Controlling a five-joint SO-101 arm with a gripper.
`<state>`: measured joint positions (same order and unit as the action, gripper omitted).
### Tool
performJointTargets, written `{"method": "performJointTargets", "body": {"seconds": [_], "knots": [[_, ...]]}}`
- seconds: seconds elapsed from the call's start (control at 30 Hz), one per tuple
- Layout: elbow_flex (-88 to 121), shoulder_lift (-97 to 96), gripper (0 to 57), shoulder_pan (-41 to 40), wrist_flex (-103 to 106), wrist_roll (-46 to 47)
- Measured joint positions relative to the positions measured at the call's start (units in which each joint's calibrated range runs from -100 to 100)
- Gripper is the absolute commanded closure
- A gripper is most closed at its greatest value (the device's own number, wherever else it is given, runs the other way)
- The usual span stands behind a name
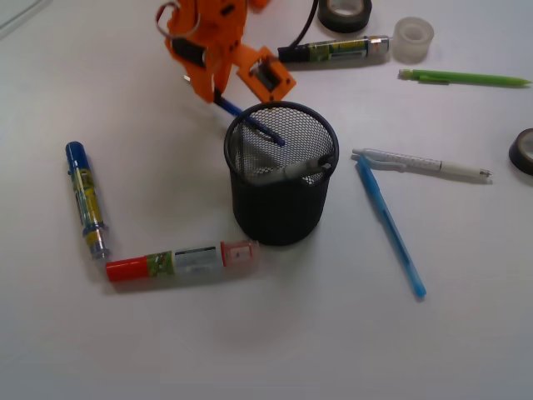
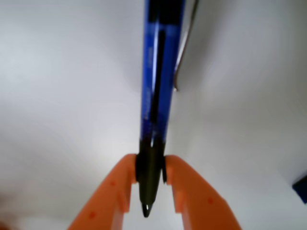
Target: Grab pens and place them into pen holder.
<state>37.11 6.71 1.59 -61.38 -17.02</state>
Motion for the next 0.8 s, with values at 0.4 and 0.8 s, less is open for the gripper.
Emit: {"method": "performJointTargets", "body": {"seconds": [0.4, 0.8], "knots": [[7.46, 37.02, 57.2, -13.10, 9.94, -15.09], [17.88, 29.88, 57.2, -13.91, 61.60, -22.52]]}}
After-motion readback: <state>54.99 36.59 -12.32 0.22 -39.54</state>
